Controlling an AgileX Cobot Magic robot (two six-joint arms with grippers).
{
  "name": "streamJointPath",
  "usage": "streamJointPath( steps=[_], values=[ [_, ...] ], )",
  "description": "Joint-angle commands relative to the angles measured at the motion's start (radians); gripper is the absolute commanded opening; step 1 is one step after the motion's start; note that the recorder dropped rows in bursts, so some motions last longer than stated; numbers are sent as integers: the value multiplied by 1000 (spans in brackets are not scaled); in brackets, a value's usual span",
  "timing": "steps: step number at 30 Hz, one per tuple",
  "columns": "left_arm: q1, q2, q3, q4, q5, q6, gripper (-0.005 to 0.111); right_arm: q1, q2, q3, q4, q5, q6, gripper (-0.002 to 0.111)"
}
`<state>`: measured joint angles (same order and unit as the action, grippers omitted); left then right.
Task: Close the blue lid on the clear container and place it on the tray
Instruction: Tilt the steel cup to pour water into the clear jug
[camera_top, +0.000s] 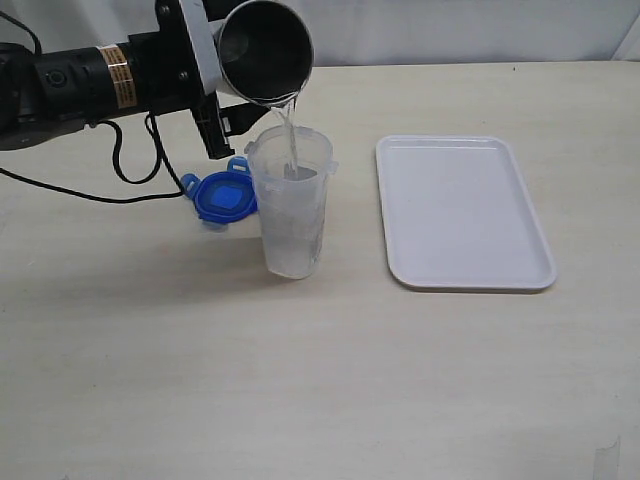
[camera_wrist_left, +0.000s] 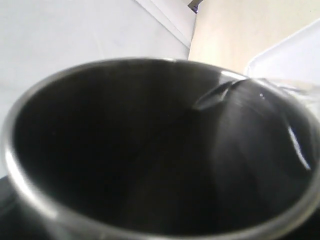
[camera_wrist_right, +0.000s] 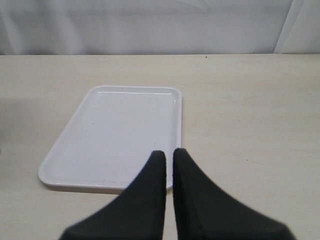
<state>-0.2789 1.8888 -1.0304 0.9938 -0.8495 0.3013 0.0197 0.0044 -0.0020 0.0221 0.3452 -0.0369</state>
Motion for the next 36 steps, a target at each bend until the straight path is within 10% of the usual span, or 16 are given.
streamJointPath(
  steps=[1,36],
  values=[
    [0,-22,-18,-29,-41,26,0,-6,-4,2,-8,0,0,5],
    [0,-22,-18,-34,-16,151,0,-6,-4,2,-8,0,0,5]
  ],
)
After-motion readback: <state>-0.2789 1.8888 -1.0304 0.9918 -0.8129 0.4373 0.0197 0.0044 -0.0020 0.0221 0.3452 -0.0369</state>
